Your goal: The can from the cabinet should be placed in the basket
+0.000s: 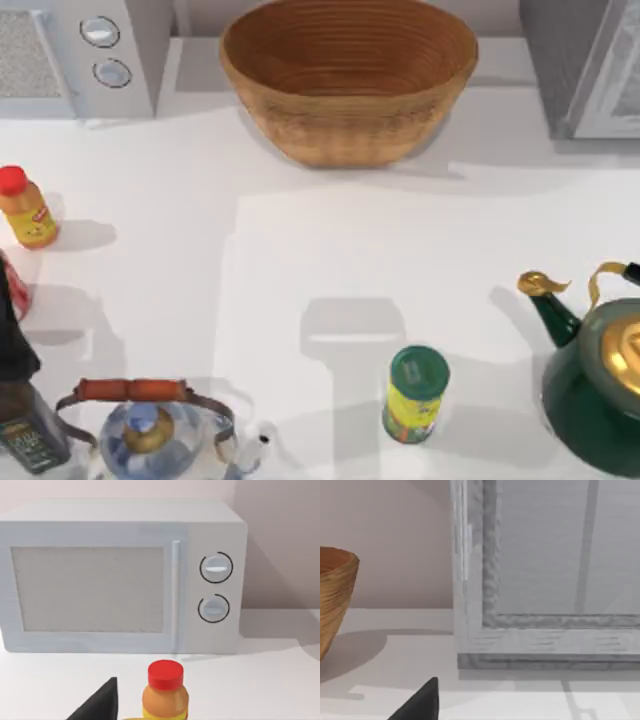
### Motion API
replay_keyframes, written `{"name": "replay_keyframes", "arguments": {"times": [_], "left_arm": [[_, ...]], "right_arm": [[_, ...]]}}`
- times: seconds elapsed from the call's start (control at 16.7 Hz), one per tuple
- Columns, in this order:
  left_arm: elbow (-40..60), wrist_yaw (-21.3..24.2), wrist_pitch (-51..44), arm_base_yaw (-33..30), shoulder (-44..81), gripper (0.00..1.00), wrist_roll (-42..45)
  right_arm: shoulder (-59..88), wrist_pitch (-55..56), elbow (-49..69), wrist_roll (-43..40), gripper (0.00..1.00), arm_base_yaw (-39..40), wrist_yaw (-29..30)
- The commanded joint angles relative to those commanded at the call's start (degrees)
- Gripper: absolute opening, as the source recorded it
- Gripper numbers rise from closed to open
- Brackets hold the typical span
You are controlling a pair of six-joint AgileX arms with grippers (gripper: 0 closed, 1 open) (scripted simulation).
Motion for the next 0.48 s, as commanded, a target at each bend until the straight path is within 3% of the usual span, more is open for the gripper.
{"name": "replay_keyframes", "arguments": {"times": [0.24, 0.48], "left_arm": [[0.0, 0.0, 0.0, 0.0, 0.0, 1.00, 0.0], [0.0, 0.0, 0.0, 0.0, 0.0, 1.00, 0.0]], "right_arm": [[1.0, -0.2, 1.8, 0.0, 1.00, 0.0, 0.4], [7.5, -2.0, 11.0, 0.1, 1.00, 0.4, 2.0]]}}
